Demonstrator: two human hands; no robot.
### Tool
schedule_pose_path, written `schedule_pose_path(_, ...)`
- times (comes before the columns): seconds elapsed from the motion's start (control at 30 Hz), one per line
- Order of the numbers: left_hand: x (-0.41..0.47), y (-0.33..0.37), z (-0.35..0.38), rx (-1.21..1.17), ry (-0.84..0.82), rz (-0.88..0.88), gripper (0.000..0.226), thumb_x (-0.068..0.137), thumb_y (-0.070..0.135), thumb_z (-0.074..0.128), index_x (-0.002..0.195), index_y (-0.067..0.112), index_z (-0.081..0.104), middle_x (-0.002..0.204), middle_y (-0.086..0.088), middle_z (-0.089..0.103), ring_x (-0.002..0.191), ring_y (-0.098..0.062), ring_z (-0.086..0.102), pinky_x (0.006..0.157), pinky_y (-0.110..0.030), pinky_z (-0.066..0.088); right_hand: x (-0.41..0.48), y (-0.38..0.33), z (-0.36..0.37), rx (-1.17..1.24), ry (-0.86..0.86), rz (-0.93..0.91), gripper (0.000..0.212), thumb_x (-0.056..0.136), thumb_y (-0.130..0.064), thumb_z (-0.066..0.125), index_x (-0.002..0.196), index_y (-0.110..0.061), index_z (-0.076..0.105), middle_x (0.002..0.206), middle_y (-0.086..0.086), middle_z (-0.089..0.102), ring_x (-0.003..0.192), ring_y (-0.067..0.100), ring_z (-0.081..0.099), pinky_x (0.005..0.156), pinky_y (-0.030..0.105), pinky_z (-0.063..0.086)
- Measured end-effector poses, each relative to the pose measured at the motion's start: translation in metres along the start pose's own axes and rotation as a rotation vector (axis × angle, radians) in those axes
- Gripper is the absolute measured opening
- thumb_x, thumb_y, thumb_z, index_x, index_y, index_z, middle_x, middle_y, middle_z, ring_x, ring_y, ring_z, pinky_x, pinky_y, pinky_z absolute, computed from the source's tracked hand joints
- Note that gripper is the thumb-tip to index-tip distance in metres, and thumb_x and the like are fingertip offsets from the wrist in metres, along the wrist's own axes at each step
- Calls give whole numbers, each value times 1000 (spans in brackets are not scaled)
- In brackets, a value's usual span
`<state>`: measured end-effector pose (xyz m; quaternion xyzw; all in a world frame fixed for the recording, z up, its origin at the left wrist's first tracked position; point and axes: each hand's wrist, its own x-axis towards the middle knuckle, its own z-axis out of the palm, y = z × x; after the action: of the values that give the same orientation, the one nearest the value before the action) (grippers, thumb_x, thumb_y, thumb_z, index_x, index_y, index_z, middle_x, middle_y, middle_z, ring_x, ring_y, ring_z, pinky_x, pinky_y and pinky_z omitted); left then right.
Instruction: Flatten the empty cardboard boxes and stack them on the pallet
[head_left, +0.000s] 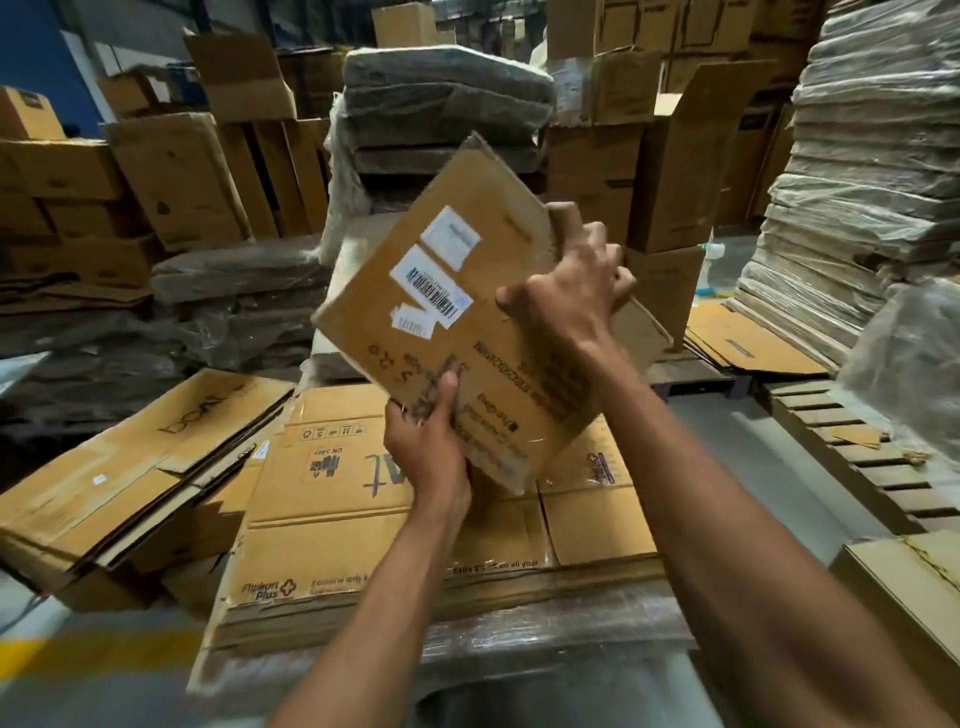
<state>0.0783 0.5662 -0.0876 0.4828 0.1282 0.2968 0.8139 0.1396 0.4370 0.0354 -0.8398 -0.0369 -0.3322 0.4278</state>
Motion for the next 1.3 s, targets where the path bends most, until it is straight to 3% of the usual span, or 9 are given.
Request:
schedule_pose_path(0.27,-30,-86,-38,-236,31,-412,65,86,5,74,141,29,49,129,8,69,122,-12,60,112,-44,37,-52,15,38,-343,-309,-432,75,71,-37,82,139,-37,50,137,8,53,128,31,44,98,43,25)
schedule_pose_path(0.6,-51,-121,-96,-108,7,-754,17,99,13,61,116,18,64,126,-3,69,128,-18,54,121,-39,32,-123,53,66,-528,-443,-671,78,62,-34,91,133,-28,59,130,10,60,120,34,50,93,46,37)
schedule_pose_path(0.73,-46,-128,-112,46,-18,-897,12,100,12,60,112,15,63,125,-8,66,124,-26,57,116,-38,39,-140,69,69,-517,-414,-725,74,64,-31,89,132,-24,60,128,13,61,119,36,51,93,47,38)
schedule_pose_path(0.8,-45,-127,-119,212,-19,-917,8,102,12,58,97,14,64,100,-7,69,96,-23,63,91,-32,50,-149,77,71,-510,-410,-739,70,69,-31,87,133,-23,60,129,13,61,120,35,49,94,47,36)
schedule_pose_path(0.87,-46,-117,-121,434,-74,-854,18,103,14,55,88,14,66,79,-4,68,69,-15,57,66,-25,46,-160,88,73,-497,-414,-764,64,75,-32,83,134,-23,59,130,12,60,121,34,49,95,48,37)
schedule_pose_path(0.93,-48,-101,-114,561,-144,-687,18,100,13,58,88,13,71,82,-5,75,70,-16,63,68,-30,53,-171,101,76,-494,-421,-796,60,80,-35,80,135,-23,58,131,11,60,120,34,50,96,49,39)
schedule_pose_path(1.1,-48,-32,-98,778,-200,279,17,90,28,67,77,18,72,64,5,67,60,-15,63,59,-28,53,-174,110,74,-420,-446,-787,57,76,-30,67,132,-17,60,131,10,60,121,32,48,97,48,38)
schedule_pose_path(1.2,-18,-6,-82,844,-286,505,6,92,17,69,93,15,74,82,5,72,75,-6,65,71,-15,52,-171,100,71,-299,-465,-656,46,84,-31,63,128,-17,62,129,6,61,121,27,48,98,47,40)
schedule_pose_path(1.3,28,-2,-60,1065,-484,463,32,92,14,68,124,14,68,117,-1,70,110,-16,63,98,-32,52,-160,89,70,-225,-466,-510,38,97,-40,55,127,-19,64,128,4,63,119,24,49,97,46,40)
